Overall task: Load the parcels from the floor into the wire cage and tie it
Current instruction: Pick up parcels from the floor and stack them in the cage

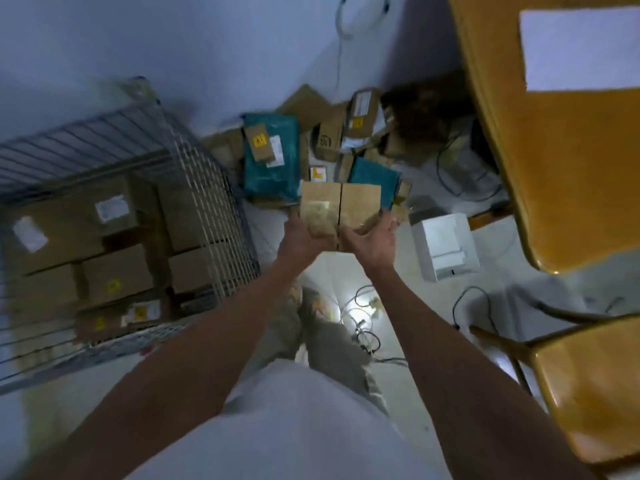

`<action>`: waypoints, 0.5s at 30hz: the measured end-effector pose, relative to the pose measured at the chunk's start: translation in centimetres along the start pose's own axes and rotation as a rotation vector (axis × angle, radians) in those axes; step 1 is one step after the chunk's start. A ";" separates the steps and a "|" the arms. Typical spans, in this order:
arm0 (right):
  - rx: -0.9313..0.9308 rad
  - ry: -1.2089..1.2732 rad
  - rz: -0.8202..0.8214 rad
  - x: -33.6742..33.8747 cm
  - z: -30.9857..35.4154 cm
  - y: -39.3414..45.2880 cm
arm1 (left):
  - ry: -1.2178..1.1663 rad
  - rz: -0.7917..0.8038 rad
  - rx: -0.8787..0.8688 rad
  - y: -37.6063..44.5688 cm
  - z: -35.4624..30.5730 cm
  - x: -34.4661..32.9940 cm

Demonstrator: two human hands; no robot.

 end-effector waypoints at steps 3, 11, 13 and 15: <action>0.157 -0.183 0.086 -0.1 3.1 -2.2 | -0.059 -0.112 0.002 -2.5 1.5 2.0; 0.450 -0.344 0.295 -5.6 10.1 -9.5 | -0.244 -0.373 0.084 -12.4 5.3 10.6; 0.538 -0.388 0.341 -7.6 12.2 -12.1 | -0.322 -0.410 0.109 -15.2 5.9 13.4; 0.609 -0.399 0.375 -9.8 14.1 -14.6 | -0.357 -0.476 0.124 -17.5 7.0 16.0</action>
Point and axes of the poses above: each hand's wrist, its own y-axis towards the middle knuckle, its own x-axis out of the back of the hand, z = x × y, the point moved 2 cm from there along y, towards the middle knuckle, and after that the axes turned 2 degrees about y, right-handed, at the moved point
